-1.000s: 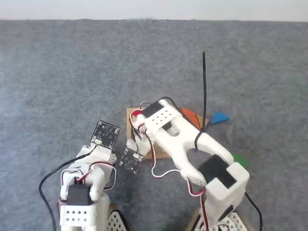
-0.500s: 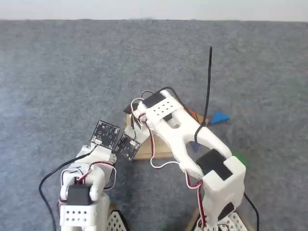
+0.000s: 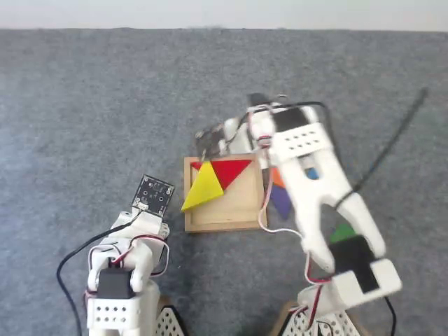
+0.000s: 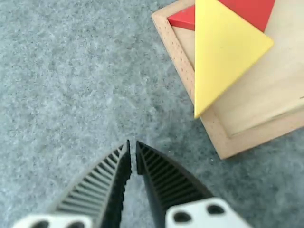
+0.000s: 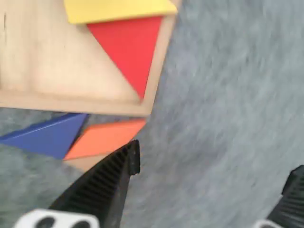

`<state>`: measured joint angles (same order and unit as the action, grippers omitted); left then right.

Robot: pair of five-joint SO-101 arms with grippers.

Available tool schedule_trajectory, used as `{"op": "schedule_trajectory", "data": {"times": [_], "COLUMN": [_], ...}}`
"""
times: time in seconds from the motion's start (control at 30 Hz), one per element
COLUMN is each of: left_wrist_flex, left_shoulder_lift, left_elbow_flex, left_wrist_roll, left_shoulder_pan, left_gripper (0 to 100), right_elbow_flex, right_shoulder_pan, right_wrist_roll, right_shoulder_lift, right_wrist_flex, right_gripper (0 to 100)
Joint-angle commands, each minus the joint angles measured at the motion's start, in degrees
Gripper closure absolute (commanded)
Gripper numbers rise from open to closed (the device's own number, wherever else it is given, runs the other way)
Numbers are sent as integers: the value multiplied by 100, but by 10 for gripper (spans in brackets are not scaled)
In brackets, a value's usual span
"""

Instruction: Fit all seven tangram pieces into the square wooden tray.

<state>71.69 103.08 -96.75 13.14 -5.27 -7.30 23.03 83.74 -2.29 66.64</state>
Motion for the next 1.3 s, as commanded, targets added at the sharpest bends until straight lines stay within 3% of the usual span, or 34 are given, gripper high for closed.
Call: {"op": "schedule_trajectory", "data": {"times": [0.0, 0.13, 0.27, 0.33, 0.5, 0.6, 0.87, 1.1, 1.17, 1.27], "left_wrist_flex": [26, 26, 26, 26, 26, 26, 26, 26, 26, 26], "left_shoulder_lift": [132, 132, 132, 132, 132, 132, 132, 132, 132, 132], "left_elbow_flex": [40, 40, 40, 40, 40, 40, 40, 40, 40, 40], "left_wrist_roll": [53, 53, 53, 53, 53, 53, 53, 53, 53, 53], "left_shoulder_pan": [-26, -26, -26, -26, -26, -26, -26, -26, -26, -26], "left_gripper": [981, 981, 981, 981, 981, 981, 981, 981, 981, 981], "right_elbow_flex": [-132, -527, -853, -1029, -1653, -2136, -2374, -2409, -2409, -2418], "right_shoulder_pan": [-435, -470, -92, 251, 1279, 1473, 1587, 1719, 1930, 2255], "right_wrist_roll": [-2040, -4352, -6013, -6629, -7798, -8580, -9134, -9363, -9398, -10022], "right_shoulder_lift": [822, 1033, 1068, 1068, 1015, 1007, 1007, 1007, 1007, 998], "right_wrist_flex": [734, 945, 549, 242, -787, -1587, -2193, -3020, -3116, -3116], "right_gripper": [548, 572, 712, 760, 768, 768, 785, 997, 966, 945]}}
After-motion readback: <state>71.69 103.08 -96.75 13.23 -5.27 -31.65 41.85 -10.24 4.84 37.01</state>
